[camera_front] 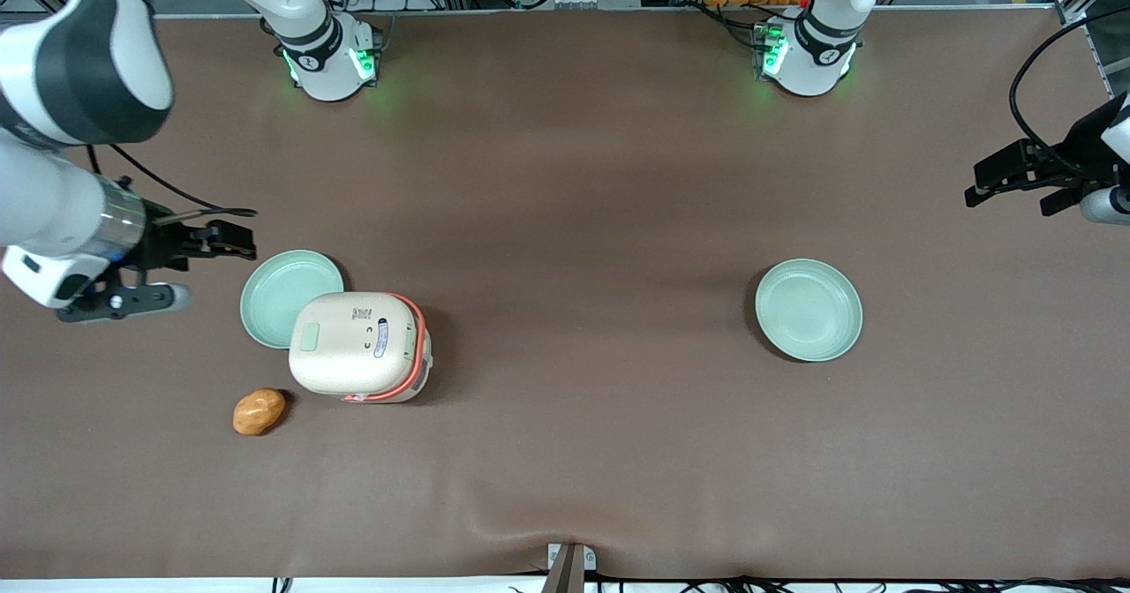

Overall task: Press rice cooker button with right arm
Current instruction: 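Move the right gripper toward the white rice cooker's lid button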

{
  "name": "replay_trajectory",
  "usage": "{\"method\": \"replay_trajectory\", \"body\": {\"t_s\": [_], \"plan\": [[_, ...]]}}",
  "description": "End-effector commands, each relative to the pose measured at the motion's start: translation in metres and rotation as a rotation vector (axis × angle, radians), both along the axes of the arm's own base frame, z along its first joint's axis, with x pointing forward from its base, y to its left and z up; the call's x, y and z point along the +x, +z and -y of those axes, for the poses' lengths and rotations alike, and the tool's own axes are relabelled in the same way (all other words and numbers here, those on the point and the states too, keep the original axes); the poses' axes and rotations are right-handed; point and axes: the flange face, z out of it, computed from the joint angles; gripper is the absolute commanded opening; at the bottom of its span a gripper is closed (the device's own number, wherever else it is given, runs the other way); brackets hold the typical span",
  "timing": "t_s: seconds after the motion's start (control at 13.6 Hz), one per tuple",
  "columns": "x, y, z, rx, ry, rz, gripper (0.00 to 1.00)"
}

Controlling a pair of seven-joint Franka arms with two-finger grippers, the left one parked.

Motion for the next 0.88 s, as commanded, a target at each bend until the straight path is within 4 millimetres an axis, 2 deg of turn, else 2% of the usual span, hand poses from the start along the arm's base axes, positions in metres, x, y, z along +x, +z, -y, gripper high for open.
{"method": "replay_trajectory", "body": {"t_s": [0.0,0.07,0.15,0.22,0.29,0.66,0.81], "plan": [[0.012,-0.012,-0.002,0.008,-0.013,0.004,0.87],[0.015,-0.020,-0.003,0.006,-0.014,-0.003,0.72],[0.017,-0.028,-0.004,0.006,-0.013,-0.012,0.45],[0.020,-0.032,-0.005,0.006,-0.004,-0.007,0.25],[0.022,-0.040,-0.007,0.004,-0.003,-0.013,0.00],[0.040,-0.084,-0.022,-0.002,0.004,-0.004,0.00],[0.046,-0.095,-0.026,-0.003,0.007,0.016,0.00]]}}
